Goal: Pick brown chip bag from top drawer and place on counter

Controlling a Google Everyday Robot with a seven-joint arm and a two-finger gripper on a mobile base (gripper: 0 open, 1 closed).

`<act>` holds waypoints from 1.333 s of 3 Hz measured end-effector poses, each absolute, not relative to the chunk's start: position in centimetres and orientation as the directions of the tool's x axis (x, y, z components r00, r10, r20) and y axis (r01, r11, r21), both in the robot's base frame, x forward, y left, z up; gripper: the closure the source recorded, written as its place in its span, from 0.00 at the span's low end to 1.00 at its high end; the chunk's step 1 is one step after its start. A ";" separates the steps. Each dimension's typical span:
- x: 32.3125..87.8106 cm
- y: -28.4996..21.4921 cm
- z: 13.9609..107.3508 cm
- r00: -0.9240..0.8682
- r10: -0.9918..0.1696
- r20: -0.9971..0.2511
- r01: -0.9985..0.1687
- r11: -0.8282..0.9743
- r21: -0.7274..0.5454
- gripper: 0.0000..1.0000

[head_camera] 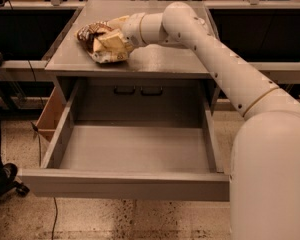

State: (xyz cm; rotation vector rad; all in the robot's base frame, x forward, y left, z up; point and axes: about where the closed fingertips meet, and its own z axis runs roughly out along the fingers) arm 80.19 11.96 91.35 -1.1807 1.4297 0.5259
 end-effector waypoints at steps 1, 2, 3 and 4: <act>78.9 11.1 92.1 0.177 -0.363 -0.915 -0.873 0.370 -0.316 0.00; 77.1 8.7 92.6 0.197 -0.357 -0.913 -0.892 0.322 -0.318 0.00; 75.2 5.2 92.1 0.209 -0.347 -0.914 -0.923 0.238 -0.302 0.00; 71.0 1.1 90.9 0.204 -0.368 -0.907 -0.951 0.145 -0.272 0.00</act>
Offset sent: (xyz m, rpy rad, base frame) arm -0.0601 -0.0712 0.0160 -0.0356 -0.0068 0.1610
